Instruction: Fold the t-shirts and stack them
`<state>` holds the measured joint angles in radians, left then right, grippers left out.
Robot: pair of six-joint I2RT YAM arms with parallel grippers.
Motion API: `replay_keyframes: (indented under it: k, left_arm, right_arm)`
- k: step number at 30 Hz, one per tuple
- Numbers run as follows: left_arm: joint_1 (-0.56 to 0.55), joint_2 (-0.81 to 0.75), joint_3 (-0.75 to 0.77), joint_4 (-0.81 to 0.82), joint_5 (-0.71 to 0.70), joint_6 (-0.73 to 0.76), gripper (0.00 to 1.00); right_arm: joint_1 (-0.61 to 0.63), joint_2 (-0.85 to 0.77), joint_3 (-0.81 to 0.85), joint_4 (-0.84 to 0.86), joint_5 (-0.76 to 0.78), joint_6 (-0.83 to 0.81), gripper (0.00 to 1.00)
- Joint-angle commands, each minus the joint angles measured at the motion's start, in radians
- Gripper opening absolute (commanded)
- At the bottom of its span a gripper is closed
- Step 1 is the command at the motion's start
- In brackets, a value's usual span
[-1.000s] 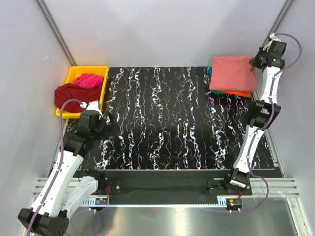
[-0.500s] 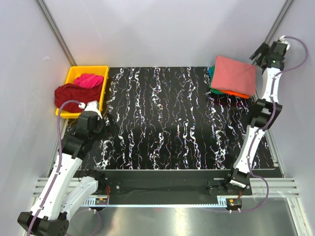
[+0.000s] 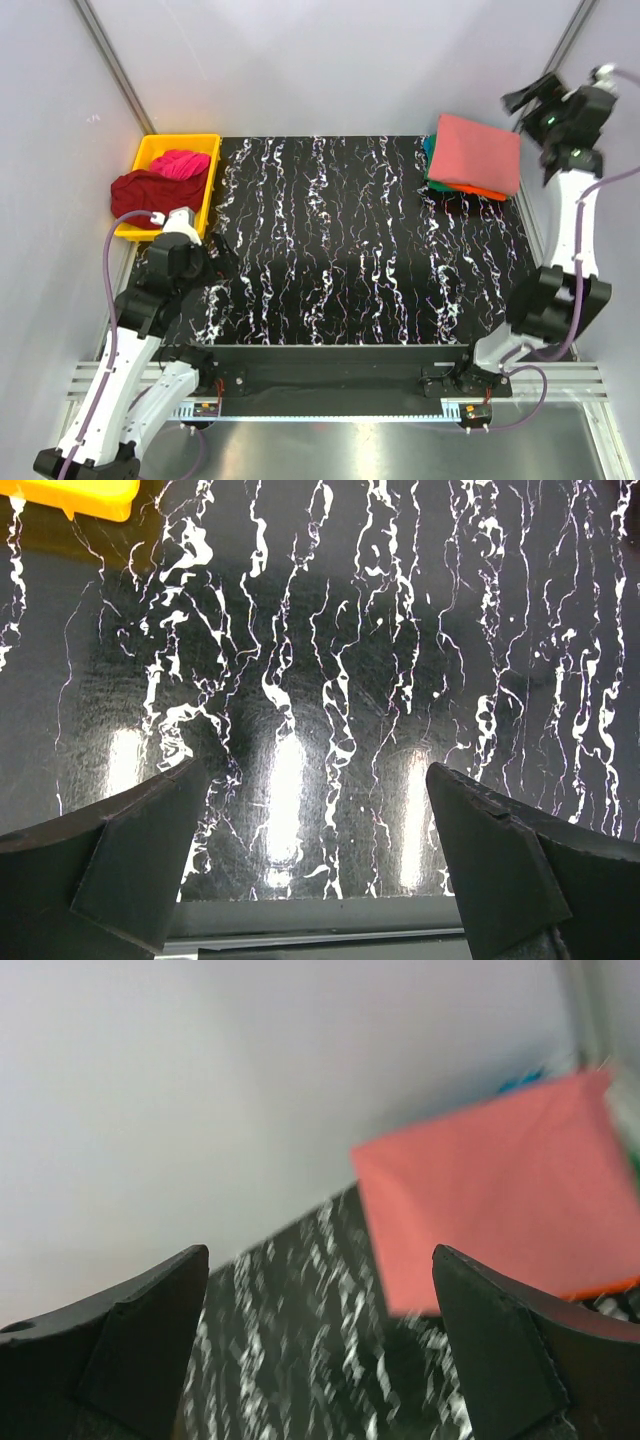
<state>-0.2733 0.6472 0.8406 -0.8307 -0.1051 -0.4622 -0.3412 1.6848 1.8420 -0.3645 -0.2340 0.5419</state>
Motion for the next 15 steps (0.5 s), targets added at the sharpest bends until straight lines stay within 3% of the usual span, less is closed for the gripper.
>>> replay_keyframes:
  k: [1,7,12,15]
  left_arm:
    - [0.005,0.005,0.005,0.053,0.008,0.020,0.99]
    - [0.005,0.011,0.005,0.053,0.016,0.022,0.99]
    - [0.006,0.015,0.003,0.050,-0.002,0.019,0.99]
    - [0.006,0.019,0.002,0.051,-0.024,0.014,0.99]
  right_arm:
    - [0.082,-0.104,-0.330,0.169,-0.111,0.110,1.00]
    - [0.335,-0.247,-0.613,0.208,-0.123,0.070,1.00]
    - [0.618,-0.338,-0.938,0.357,-0.108,0.116,1.00]
    - [0.721,-0.376,-1.090,0.437,-0.079,0.135,0.99]
